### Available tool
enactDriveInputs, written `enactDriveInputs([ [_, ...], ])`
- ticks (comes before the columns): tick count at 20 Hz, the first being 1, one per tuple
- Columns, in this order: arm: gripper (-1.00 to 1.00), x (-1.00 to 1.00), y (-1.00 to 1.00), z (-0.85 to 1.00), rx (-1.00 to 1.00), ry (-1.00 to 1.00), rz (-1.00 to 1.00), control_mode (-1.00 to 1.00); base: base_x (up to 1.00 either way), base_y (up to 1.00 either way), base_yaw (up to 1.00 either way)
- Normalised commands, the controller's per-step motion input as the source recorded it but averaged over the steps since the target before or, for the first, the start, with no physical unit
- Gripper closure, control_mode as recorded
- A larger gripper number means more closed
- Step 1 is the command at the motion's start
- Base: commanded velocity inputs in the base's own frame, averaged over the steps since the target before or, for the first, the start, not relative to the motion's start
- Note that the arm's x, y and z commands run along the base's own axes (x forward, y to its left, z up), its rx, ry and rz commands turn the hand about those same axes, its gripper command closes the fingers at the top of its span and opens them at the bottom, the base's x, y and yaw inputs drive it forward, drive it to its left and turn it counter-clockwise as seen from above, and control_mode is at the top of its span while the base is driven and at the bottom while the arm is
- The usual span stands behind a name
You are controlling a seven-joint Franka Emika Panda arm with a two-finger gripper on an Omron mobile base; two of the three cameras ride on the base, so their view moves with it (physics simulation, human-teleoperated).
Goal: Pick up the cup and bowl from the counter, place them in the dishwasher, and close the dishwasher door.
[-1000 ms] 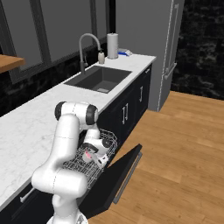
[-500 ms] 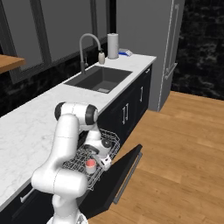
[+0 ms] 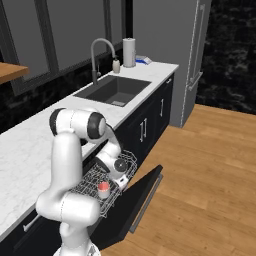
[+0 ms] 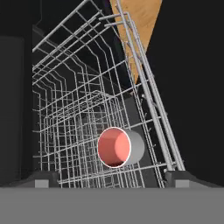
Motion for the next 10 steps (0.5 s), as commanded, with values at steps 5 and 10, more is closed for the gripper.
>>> enactDriveInputs([
  [5, -1.00, -0.17, -0.15, 1.00, 0.00, -0.17, 0.00, -1.00, 0.00, 0.00, 0.00],
  [10, -1.00, 0.00, -0.15, 1.00, 0.00, -0.15, 0.02, -1.00, 0.00, 0.00, 0.00],
])
